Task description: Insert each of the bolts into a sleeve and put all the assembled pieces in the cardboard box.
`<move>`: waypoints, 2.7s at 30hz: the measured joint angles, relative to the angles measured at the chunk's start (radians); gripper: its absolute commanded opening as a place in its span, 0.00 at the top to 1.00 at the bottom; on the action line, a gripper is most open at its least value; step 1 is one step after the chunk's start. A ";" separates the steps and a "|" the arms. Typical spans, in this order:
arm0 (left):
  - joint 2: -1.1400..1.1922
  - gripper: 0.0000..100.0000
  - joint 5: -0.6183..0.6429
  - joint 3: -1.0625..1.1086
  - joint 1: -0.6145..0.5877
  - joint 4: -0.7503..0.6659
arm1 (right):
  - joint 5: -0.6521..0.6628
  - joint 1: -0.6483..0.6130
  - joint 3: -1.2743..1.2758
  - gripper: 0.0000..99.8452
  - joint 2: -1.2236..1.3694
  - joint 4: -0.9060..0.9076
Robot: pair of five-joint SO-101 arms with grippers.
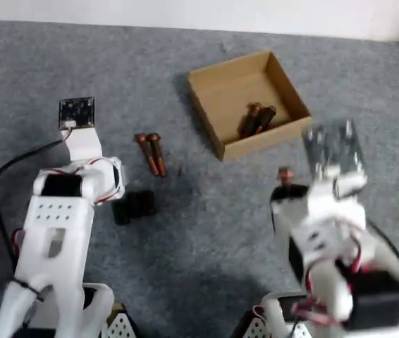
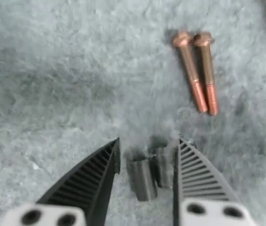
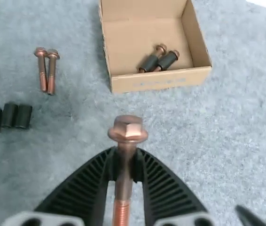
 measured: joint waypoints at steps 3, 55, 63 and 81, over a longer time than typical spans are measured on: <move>0.075 0.81 0.002 -0.066 0.017 0.038 | 0.014 0.002 0.161 1.00 -0.157 -0.044; 0.183 0.87 0.206 0.087 0.077 0.006 | 0.107 0.130 0.752 1.00 -0.275 -0.382; 0.451 0.87 0.209 -0.044 0.077 0.044 | 0.107 0.130 0.755 1.00 -0.275 -0.382; 0.569 0.89 0.209 -0.132 0.077 0.114 | 0.107 0.130 0.787 1.00 -0.275 -0.384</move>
